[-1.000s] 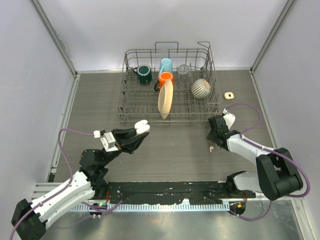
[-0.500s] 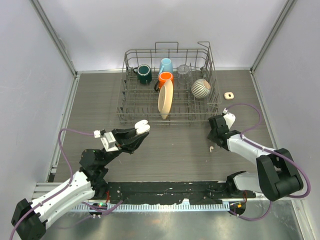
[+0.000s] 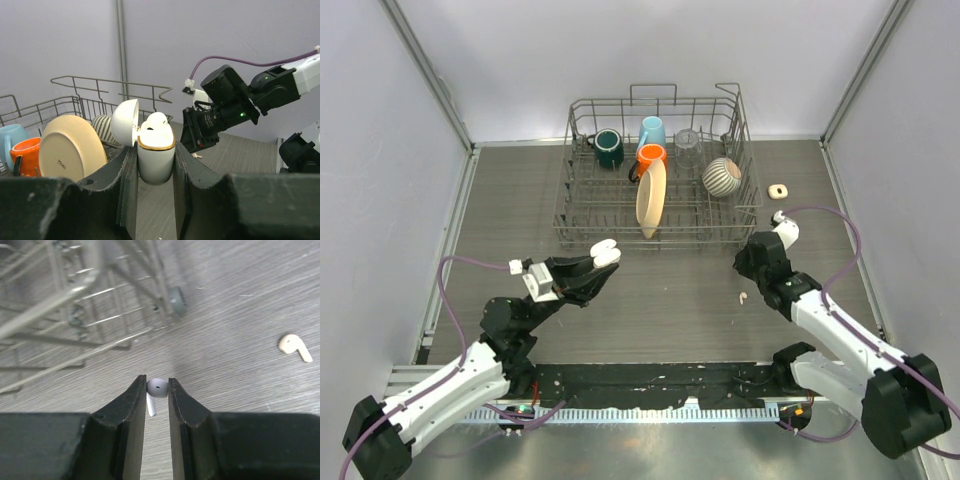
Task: Insert the wireless bluetooth earbuds into the charging case
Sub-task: Pick up the earbud from the center of the board.
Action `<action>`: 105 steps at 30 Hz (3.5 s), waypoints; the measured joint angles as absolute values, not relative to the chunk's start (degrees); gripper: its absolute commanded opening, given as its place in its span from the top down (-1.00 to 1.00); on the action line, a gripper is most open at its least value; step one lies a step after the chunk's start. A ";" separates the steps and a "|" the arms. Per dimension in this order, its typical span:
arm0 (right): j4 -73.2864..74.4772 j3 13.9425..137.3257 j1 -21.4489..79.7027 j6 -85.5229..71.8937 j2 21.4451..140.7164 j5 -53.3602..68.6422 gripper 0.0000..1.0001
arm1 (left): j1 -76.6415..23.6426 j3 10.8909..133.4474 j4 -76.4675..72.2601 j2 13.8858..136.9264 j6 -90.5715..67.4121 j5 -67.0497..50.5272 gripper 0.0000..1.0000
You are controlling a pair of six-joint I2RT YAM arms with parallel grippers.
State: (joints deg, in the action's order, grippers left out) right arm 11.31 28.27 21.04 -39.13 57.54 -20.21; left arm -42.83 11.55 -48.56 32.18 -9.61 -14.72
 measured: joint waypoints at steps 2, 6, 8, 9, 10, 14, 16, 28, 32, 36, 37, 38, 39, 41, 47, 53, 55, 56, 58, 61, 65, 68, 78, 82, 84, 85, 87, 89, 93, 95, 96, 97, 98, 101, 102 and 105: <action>11.31 28.27 22.46 -39.11 54.81 -20.25 0.97 | -42.83 11.55 -48.60 32.58 -9.63 -14.61 1.00; 11.84 28.29 24.97 -39.05 54.22 -20.32 0.98 | -42.83 11.55 -48.64 33.26 -9.91 -14.52 1.00; 12.16 28.27 27.31 -39.05 56.14 -20.32 0.98 | -42.83 11.55 -48.66 33.28 -10.02 -14.52 1.00; 12.12 28.29 29.19 -39.07 57.45 -20.29 0.98 | -42.83 11.55 -48.69 33.28 -10.04 -14.55 1.00; 12.29 28.29 31.11 -39.13 58.65 -20.43 0.98 | -42.83 11.55 -48.73 33.26 -10.07 -14.52 1.00; 14.17 28.86 39.38 -39.92 63.57 -21.02 0.98 | -42.83 11.55 -48.88 32.97 -10.04 -14.50 1.00; 15.99 29.34 42.50 -40.97 64.93 -21.17 0.97 | -42.83 11.55 -48.77 32.49 -10.04 -14.44 1.00; 24.36 31.66 49.52 -47.46 70.76 -21.76 0.95 | -42.83 11.55 -48.42 31.11 -10.02 -13.45 1.00; 24.73 32.69 50.15 -48.27 72.55 -21.69 0.76 | -42.83 11.55 -48.40 31.11 -10.02 -13.45 1.00; 24.23 32.80 50.17 -48.45 72.97 -21.08 0.56 | -42.83 11.55 -48.27 31.09 -10.02 -13.43 1.00; 24.08 32.82 50.17 -48.47 73.06 -20.99 0.51 | -42.83 11.57 -48.14 31.07 -10.00 -13.43 1.00; 23.99 32.91 50.17 -48.49 73.14 -20.82 0.49 | -42.83 11.55 -47.97 31.03 -10.00 -13.41 1.00; 23.92 32.93 50.17 -48.51 73.19 -20.69 0.46 | -42.83 11.55 -47.81 30.94 -9.98 -13.41 1.00; 23.97 32.97 50.17 -48.64 73.23 -20.53 0.39 | -42.83 11.55 -47.64 30.81 -9.98 -13.41 1.00; 24.27 33.45 50.19 -49.06 73.78 -20.21 0.28 | -42.83 11.55 -47.27 30.79 -9.98 -13.41 1.00; 24.93 34.15 50.19 -49.58 74.35 -20.01 0.21 | -42.83 11.55 -46.87 30.61 -9.98 -13.41 1.00; 25.43 34.33 50.19 -49.74 74.43 -19.99 0.16 | -42.83 11.57 -46.83 30.50 -9.96 -13.41 1.00; 25.71 34.44 50.19 -49.82 74.52 -20.01 0.16 | -42.83 11.55 -46.78 30.44 -9.93 -13.39 1.00; 25.93 34.65 50.19 -49.91 74.65 -19.99 0.15 | -42.83 11.55 -46.74 30.28 -9.91 -13.34 1.00; 26.39 34.74 50.19 -49.95 74.65 -19.99 0.16 | -42.83 11.55 -46.76 30.20 -9.85 -13.15 1.00; 26.81 35.09 50.19 -50.11 75.07 -20.03 0.23 | -42.83 11.55 -46.68 30.20 -9.80 -13.02 1.00; 27.09 35.51 50.19 -50.13 75.66 -20.08 0.29 | -42.83 11.55 -46.61 30.17 -9.80 -13.02 1.00; 27.29 36.25 50.19 -50.22 76.64 -20.29 0.55 | -42.83 11.55 -45.84 29.34 -9.76 -12.95 1.00; 27.29 36.25 50.19 -50.37 76.64 -20.29 0.68 | -42.83 11.55 -45.47 29.36 -9.74 -12.84 1.00; 27.31 36.25 50.19 -50.52 76.62 -20.29 0.73 | -42.83 11.55 -45.47 29.36 -9.76 -12.80 1.00; 27.29 36.25 50.22 -50.61 76.60 -20.29 0.73 | -42.83 11.55 -45.47 29.36 -9.76 -12.75 1.00; 27.33 36.25 50.37 -50.81 76.49 -20.27 0.77 | -42.83 11.55 -45.47 29.39 -9.76 -12.73 1.00; 27.33 36.25 50.81 -50.83 76.18 -20.27 0.81 | -42.83 11.55 -45.47 29.39 -9.74 -12.60 1.00; 27.29 36.49 51.94 -50.28 73.10 -21.52 0.87 | -42.83 11.55 -45.50 29.50 -9.76 -12.38 1.00; 27.22 37.45 52.71 -49.65 70.48 -23.31 0.89 | -42.83 11.55 -45.52 29.78 -9.78 -11.99 1.00; 27.00 38.13 53.15 -49.41 69.04 -24.32 0.90 | -42.83 11.57 -45.52 29.93 -9.78 -11.73 1.00; 26.57 38.87 53.60 -49.06 67.53 -25.56 0.90 | -42.83 11.55 -45.54 30.06 -9.78 -11.51 1.00; 25.85 39.66 54.08 -48.40 66.02 -26.79 0.91 | -42.83 11.55 -45.58 30.33 -9.78 -11.20 1.00; 23.24 41.91 56.16 -46.50 62.54 -30.57 0.92 | -42.83 11.55 -45.69 31.11 -9.85 -10.57 1.00; 22.15 42.81 57.12 -45.63 61.71 -32.01 0.92 | -42.83 11.55 -45.93 31.51 -9.91 -10.44 1.00; 18.15 45.23 61.25 -42.59 60.29 -37.23 0.95 | -42.83 11.55 -46.96 32.77 -10.09 -10.02 1.00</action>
